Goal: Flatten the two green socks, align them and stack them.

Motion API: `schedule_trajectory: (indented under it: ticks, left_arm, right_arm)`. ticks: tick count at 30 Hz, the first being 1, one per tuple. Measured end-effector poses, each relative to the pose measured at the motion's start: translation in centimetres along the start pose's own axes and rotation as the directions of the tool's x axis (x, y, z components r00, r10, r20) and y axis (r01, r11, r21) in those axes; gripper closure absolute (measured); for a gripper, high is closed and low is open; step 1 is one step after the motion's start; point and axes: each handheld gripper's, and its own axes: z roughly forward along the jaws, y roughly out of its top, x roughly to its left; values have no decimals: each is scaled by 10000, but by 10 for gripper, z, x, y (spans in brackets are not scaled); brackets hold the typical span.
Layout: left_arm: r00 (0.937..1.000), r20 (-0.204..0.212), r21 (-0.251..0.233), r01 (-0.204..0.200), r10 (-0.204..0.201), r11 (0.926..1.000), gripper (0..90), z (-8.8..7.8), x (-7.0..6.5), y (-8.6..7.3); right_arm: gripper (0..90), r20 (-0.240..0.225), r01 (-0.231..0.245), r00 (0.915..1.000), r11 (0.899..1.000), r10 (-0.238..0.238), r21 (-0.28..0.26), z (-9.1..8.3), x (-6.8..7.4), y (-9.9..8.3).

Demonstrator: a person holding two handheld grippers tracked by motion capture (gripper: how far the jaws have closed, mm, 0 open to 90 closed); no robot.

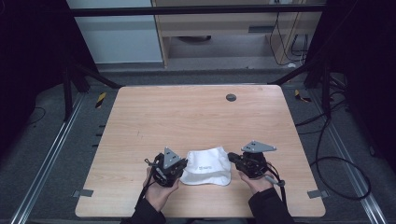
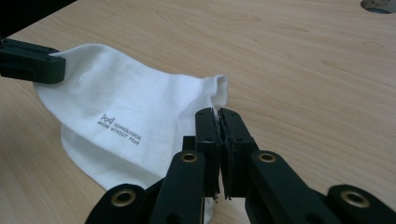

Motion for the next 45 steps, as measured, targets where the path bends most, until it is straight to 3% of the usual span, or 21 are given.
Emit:
schedule_trajectory:
  ticks: [8, 18, 32, 45]
  left_arm:
    - [9997, 147, 338, 203, -208, 9992, 880, 3, 4, -12]
    - [9995, 251, 662, 172, -189, 9977, 880, 4, 3, -21]
    - [9994, 295, 1188, 157, -194, 9928, 879, 13, 4, -29]
    - [9998, 89, 1403, 183, -197, 9899, 867, 21, 9, -35]
  right_arm:
    - [870, -114, 118, 9999, 9998, -117, 169, -1, 9, -8]
    - [870, -219, 179, 9996, 9987, -169, 468, 2, 15, -16]
    - [869, -246, 146, 9996, 9958, -124, 901, 7, 14, -23]
    - [865, -89, 197, 9998, 9923, -187, 1222, 14, 10, -29]
